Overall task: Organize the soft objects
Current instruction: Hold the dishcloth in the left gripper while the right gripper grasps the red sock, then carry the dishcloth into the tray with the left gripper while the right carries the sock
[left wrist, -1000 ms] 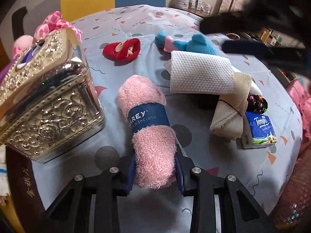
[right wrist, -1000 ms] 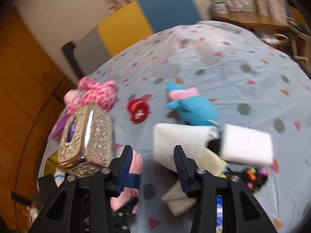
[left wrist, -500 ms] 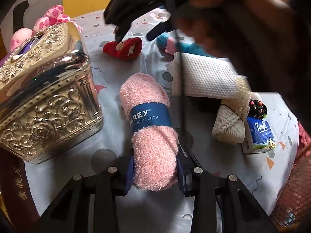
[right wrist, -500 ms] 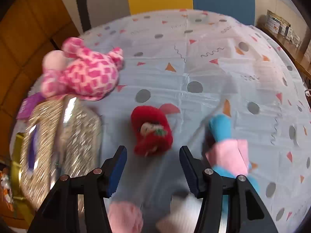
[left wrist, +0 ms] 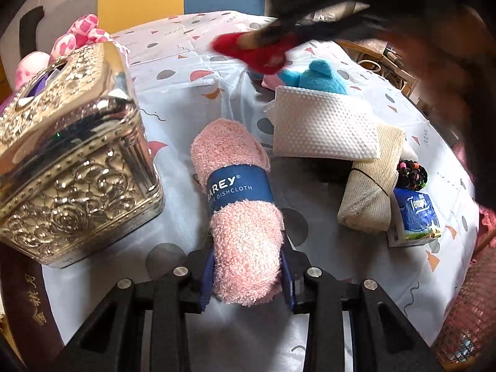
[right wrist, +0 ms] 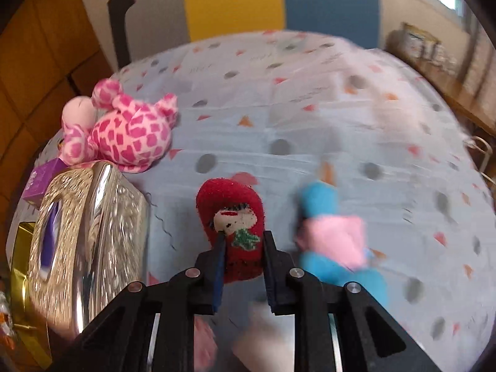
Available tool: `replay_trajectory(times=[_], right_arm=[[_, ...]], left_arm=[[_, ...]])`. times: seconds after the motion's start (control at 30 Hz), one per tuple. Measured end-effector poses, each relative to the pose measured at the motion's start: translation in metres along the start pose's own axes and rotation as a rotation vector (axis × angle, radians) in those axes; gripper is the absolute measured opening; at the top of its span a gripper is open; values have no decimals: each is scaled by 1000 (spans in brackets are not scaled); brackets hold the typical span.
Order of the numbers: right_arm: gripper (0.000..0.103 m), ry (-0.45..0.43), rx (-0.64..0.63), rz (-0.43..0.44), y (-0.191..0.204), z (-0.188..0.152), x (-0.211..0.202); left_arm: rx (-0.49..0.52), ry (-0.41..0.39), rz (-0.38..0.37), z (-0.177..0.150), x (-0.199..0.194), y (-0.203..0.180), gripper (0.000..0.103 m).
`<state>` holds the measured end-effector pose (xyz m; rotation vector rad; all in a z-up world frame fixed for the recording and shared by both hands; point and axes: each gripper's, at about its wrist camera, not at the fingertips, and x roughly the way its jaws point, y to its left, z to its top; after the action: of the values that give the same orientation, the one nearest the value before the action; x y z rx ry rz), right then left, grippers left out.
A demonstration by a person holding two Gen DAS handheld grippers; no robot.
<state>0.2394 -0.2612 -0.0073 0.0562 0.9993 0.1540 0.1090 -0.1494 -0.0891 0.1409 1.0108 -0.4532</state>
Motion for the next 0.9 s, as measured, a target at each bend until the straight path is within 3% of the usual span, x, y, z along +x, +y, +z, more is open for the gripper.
replay_trajectory(times=[0.27,0.53,0.7,0.9], right_arm=[[20,-133,211,-67,-55,-69,-74],[20,-183,352,-18,-83,-99,-80],[20,-201,329,8,-78,-99,-82],[20,-201,300,7,-71,-100,-81]], left_arm=[[59,-23,7,26,-16,-19,31],[28,-96,17,84,-42,-11,31],[-66,-134,72,134,-56,33,31],[-182,-215,178,154,-92,107,31]])
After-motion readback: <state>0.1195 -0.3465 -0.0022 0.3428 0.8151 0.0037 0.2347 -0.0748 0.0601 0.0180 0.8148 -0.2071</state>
